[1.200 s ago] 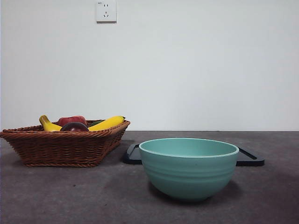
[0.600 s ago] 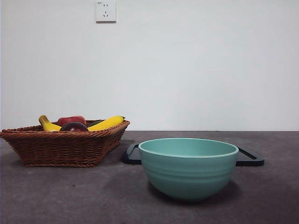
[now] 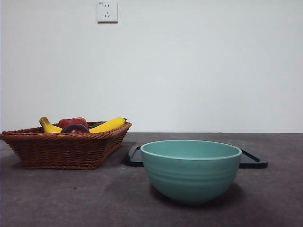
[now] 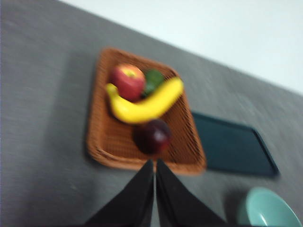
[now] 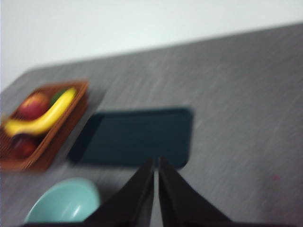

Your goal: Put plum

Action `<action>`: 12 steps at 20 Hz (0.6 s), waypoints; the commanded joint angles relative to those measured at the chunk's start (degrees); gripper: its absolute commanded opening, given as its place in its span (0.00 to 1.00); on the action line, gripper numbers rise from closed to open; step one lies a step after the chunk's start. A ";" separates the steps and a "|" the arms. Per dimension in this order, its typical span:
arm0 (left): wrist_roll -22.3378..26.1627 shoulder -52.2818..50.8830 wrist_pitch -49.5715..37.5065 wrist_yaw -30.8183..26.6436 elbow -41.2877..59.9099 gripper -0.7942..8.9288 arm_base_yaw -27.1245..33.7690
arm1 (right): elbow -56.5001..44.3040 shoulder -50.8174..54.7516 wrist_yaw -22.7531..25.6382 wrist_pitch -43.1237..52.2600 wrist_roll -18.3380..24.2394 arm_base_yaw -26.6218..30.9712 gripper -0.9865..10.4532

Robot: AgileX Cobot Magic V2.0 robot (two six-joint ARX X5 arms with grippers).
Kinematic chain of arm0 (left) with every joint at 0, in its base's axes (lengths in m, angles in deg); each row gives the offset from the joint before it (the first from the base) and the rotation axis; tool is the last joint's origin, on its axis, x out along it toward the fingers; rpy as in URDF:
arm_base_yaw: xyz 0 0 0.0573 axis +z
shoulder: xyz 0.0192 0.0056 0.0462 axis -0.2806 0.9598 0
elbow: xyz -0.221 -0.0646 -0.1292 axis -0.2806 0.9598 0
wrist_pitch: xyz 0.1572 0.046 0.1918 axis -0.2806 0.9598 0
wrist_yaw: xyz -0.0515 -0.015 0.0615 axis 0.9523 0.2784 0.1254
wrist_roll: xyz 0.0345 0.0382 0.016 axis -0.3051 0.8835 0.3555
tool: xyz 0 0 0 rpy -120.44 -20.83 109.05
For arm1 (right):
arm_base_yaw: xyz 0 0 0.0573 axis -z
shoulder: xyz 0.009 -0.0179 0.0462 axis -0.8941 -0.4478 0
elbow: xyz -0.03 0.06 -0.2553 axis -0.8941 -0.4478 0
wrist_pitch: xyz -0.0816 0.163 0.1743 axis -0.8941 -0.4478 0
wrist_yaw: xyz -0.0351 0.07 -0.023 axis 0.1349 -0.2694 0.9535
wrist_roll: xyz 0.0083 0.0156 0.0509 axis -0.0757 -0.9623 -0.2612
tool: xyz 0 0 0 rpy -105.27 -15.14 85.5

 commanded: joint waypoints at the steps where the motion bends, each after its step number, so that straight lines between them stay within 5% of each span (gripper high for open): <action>1: 6.62 3.96 3.52 5.62 -4.35 0.09 -0.17 | 4.31 -4.44 -4.85 -4.66 5.70 -0.13 0.09; 12: 18.99 17.29 18.58 15.45 -15.39 0.09 -5.44 | 16.35 -18.78 -14.10 -19.67 14.10 -4.26 0.09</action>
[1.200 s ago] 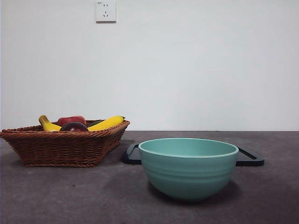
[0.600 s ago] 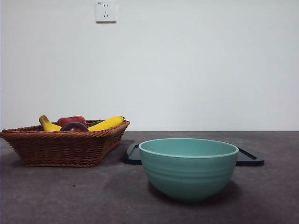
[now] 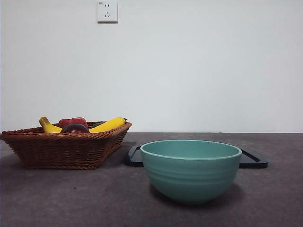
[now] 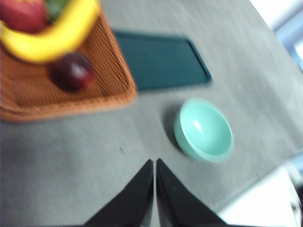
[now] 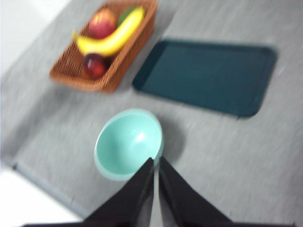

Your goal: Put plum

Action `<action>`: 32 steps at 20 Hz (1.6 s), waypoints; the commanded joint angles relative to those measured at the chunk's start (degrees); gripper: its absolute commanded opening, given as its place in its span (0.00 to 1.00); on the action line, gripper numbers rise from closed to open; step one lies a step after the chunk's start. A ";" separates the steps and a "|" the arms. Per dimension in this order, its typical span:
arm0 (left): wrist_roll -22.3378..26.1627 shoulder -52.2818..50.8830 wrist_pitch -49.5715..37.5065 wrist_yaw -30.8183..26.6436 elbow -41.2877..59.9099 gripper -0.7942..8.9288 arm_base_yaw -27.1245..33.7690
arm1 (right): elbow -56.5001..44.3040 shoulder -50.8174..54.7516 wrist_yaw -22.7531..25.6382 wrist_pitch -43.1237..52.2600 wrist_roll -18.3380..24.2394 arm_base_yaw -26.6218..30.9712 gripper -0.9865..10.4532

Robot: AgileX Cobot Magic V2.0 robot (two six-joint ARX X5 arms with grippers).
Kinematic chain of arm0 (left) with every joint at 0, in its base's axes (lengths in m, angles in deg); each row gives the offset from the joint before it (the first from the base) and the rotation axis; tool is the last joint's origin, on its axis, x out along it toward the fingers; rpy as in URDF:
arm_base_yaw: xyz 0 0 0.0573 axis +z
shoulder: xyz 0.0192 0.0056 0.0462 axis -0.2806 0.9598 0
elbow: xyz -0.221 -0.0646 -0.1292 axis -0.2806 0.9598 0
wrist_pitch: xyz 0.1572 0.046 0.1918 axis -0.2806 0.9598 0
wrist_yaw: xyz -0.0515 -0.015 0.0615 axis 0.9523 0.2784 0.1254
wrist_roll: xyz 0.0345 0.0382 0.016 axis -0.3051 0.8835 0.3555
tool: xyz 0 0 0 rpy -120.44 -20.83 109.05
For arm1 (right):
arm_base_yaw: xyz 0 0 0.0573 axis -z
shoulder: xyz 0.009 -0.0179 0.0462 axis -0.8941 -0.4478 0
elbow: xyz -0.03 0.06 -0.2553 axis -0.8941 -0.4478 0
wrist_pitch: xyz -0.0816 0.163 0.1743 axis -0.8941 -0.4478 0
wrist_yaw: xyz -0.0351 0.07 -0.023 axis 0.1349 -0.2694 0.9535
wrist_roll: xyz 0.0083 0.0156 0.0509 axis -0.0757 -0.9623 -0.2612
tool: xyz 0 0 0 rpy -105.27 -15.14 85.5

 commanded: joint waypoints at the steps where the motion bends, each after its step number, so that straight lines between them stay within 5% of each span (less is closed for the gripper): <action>1: 3.69 1.29 0.81 0.46 -1.90 0.09 -1.27 | 1.73 -1.90 -0.57 -2.01 3.43 -1.66 0.09; 7: 3.63 1.51 0.48 0.37 -1.90 0.12 -1.73 | 1.75 -2.95 -0.31 -2.40 4.26 -3.72 0.10; 11: 3.39 1.51 0.48 0.35 -1.90 0.44 -1.73 | 1.75 -2.95 0.11 -2.32 4.02 -3.72 0.41; 14: 3.08 1.51 0.57 0.35 -1.90 0.56 -1.73 | 1.75 -2.95 0.11 -2.34 4.02 -3.72 0.43; 28: -1.49 5.53 -5.16 -2.25 -3.06 0.56 -2.08 | 1.75 -2.95 0.09 -2.29 4.00 -3.72 0.43; 32: -2.49 14.10 -7.06 -8.00 -8.68 0.56 -4.81 | 1.75 -2.95 0.09 -2.29 3.98 -3.76 0.43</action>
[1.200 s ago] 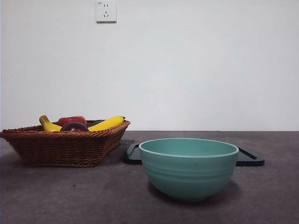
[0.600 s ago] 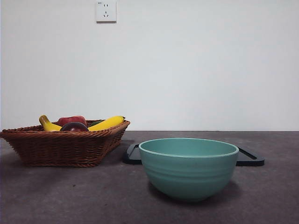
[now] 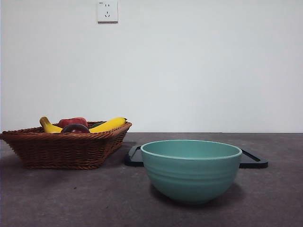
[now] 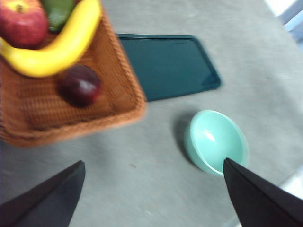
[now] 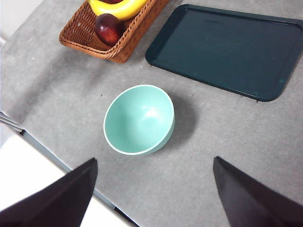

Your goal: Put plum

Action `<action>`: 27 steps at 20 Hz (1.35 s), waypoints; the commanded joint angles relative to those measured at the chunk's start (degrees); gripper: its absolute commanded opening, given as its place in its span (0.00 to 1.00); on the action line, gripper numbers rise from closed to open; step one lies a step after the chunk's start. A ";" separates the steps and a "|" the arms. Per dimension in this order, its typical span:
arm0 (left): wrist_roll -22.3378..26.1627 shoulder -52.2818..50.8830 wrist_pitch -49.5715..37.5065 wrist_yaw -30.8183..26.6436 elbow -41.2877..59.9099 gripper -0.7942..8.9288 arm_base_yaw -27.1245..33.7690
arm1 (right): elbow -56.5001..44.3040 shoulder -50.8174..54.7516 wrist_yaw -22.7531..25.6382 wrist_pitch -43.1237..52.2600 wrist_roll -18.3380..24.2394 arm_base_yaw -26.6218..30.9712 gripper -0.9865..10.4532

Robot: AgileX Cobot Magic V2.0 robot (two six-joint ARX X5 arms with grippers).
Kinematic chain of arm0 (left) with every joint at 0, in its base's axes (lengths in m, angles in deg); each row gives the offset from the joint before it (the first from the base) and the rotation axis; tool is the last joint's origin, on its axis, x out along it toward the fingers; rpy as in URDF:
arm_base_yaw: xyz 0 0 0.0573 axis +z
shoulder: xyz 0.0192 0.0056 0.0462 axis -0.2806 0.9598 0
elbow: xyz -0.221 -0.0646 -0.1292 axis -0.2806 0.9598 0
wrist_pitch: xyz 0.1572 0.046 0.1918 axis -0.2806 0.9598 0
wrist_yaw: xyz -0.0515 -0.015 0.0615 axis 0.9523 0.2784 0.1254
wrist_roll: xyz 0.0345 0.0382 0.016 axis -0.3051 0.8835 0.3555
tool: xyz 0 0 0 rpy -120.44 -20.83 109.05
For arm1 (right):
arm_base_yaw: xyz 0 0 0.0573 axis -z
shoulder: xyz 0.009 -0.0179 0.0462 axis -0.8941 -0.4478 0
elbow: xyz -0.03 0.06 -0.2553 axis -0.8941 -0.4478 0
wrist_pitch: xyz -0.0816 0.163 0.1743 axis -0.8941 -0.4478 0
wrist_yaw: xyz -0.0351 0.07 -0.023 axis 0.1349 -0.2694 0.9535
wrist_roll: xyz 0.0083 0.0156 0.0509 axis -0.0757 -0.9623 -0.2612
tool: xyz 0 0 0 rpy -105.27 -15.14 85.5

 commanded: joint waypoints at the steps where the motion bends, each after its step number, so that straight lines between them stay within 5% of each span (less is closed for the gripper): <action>1: -0.81 5.27 -1.05 -3.48 -4.92 0.56 -1.95 | 1.07 -0.26 -0.02 0.59 0.33 -0.24 0.43; 12: -0.50 34.67 -2.23 -18.32 -20.65 0.56 -11.74 | 1.07 -0.28 -0.02 0.98 -0.52 -0.24 0.43; 27: -0.55 54.60 -12.70 -23.43 -20.87 0.56 -14.12 | 1.07 -0.26 -0.02 0.98 -0.72 -0.24 0.43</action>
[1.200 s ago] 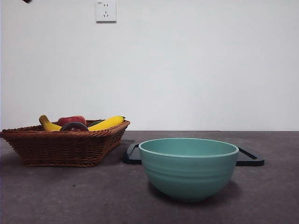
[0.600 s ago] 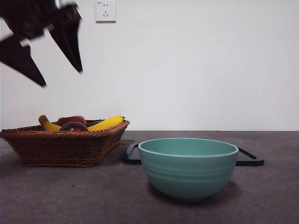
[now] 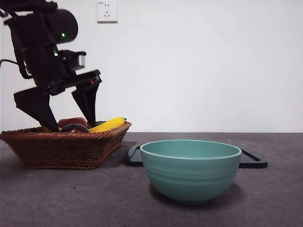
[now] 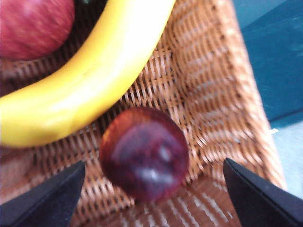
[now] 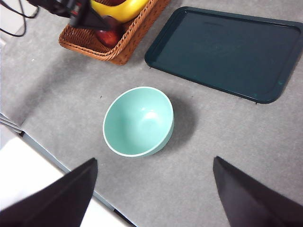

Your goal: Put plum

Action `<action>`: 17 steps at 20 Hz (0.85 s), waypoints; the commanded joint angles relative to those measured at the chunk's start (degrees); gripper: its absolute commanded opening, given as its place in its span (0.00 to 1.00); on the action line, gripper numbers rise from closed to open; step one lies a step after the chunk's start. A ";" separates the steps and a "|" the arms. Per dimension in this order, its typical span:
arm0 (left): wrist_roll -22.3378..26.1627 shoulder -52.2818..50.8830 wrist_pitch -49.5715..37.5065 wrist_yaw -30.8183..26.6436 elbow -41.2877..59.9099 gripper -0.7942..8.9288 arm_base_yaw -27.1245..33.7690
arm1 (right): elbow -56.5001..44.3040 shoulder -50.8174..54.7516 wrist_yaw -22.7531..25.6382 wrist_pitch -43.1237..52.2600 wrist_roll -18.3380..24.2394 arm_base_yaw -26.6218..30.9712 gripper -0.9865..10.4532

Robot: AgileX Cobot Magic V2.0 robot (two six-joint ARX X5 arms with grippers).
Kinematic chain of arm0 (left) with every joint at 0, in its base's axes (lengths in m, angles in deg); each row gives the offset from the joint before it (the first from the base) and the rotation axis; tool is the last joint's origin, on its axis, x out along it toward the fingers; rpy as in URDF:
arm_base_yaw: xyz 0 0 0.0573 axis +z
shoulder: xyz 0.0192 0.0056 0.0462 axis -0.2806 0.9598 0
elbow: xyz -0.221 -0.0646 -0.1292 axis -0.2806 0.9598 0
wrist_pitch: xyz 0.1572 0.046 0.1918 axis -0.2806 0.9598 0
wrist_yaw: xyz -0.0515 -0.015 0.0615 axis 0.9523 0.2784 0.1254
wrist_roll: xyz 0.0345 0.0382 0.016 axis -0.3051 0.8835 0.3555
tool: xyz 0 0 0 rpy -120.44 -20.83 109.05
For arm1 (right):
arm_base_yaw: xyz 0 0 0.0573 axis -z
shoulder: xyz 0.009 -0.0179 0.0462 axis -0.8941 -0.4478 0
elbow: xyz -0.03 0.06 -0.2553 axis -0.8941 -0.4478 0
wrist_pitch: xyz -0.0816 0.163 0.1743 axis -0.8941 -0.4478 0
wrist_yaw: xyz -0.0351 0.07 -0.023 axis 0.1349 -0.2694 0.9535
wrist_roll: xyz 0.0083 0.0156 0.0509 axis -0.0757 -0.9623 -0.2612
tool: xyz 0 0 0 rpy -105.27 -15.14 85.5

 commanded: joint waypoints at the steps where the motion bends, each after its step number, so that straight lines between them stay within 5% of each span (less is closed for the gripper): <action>1: 0.24 1.97 -1.40 -0.35 -1.51 0.56 -0.22 | 1.07 -0.26 -0.02 0.55 -0.59 -0.24 0.43; 9: 0.22 4.63 -1.92 -0.37 -1.51 0.55 -0.22 | 1.07 -0.26 -0.02 0.83 -0.57 -0.24 0.43; 14: 0.22 4.63 -2.10 -0.37 -1.51 0.39 -0.22 | 1.07 -0.26 -0.02 1.22 -0.57 -0.24 0.43; 17: 0.22 4.59 -2.12 -0.35 -1.51 0.39 -0.22 | 1.07 -0.26 0.00 1.22 -0.57 -0.24 0.43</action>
